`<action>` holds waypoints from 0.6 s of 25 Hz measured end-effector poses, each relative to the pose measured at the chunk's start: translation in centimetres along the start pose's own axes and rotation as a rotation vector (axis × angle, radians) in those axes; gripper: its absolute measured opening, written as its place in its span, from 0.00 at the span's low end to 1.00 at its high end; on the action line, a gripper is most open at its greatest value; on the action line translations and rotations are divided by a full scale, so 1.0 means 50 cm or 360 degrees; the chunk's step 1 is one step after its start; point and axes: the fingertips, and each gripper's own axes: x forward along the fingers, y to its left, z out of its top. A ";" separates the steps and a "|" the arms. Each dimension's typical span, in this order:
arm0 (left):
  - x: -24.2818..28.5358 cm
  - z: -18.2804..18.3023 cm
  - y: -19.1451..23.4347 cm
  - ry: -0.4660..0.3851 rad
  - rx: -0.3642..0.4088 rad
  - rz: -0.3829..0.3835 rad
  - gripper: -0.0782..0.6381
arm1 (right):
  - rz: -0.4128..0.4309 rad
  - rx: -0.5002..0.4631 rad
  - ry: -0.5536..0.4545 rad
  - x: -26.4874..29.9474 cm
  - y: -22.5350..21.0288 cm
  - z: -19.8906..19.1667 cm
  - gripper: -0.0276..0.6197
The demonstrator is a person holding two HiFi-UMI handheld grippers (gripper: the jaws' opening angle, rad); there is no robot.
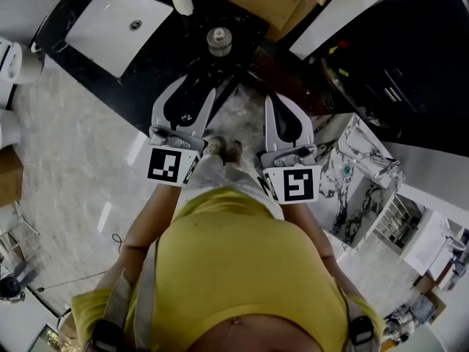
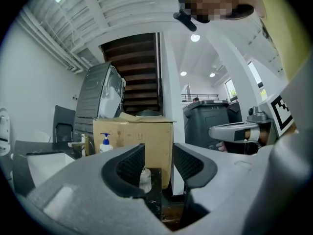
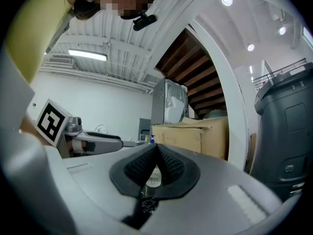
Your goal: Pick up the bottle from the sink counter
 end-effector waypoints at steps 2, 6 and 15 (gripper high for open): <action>0.021 -0.026 0.015 0.0049 0.0016 -0.0016 0.39 | -0.0024 0.0025 0.0015 0.015 -0.008 -0.009 0.04; 0.073 -0.075 0.039 0.0092 0.0049 -0.0047 0.39 | -0.0067 0.0015 0.0041 0.043 -0.028 -0.026 0.04; 0.172 -0.205 0.074 0.0338 -0.0019 -0.0146 0.47 | -0.0134 0.0046 0.0131 0.097 -0.037 -0.083 0.04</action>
